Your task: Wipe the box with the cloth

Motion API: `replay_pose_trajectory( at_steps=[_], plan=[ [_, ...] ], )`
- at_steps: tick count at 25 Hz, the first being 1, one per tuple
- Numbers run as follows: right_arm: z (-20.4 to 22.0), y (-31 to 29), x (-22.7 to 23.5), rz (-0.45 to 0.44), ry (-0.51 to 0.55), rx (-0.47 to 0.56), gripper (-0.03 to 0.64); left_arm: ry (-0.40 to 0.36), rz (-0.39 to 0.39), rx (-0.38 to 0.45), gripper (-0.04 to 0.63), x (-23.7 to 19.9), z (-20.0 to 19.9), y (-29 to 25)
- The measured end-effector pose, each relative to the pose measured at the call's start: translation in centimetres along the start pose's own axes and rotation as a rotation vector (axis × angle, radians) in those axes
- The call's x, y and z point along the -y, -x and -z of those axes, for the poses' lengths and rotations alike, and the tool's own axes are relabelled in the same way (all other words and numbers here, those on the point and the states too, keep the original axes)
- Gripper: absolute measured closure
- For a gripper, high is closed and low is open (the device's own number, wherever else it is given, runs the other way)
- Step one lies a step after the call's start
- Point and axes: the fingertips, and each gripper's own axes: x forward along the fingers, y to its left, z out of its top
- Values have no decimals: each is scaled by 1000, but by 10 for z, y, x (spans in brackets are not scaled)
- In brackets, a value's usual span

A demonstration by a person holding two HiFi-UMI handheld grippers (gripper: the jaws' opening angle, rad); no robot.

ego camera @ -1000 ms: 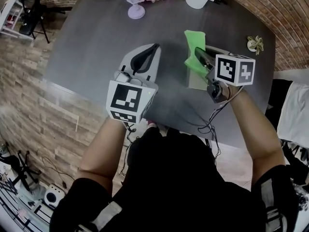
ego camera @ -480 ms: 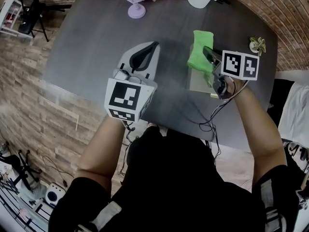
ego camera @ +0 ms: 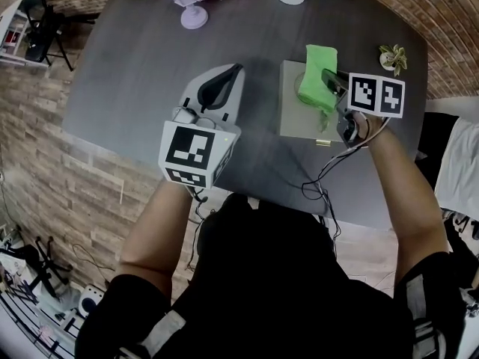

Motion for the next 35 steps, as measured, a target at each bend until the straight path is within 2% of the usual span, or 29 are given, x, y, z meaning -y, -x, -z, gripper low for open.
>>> replay_pose_trajectory(
  at_steps=[22, 35],
  plan=[
    [22, 73, 141, 115, -64, 21, 578, -17, 33, -15, 586, 86, -7, -51],
    [30, 96, 164, 130, -80, 41, 578, -22, 32, -17, 586, 106, -8, -53]
  ],
)
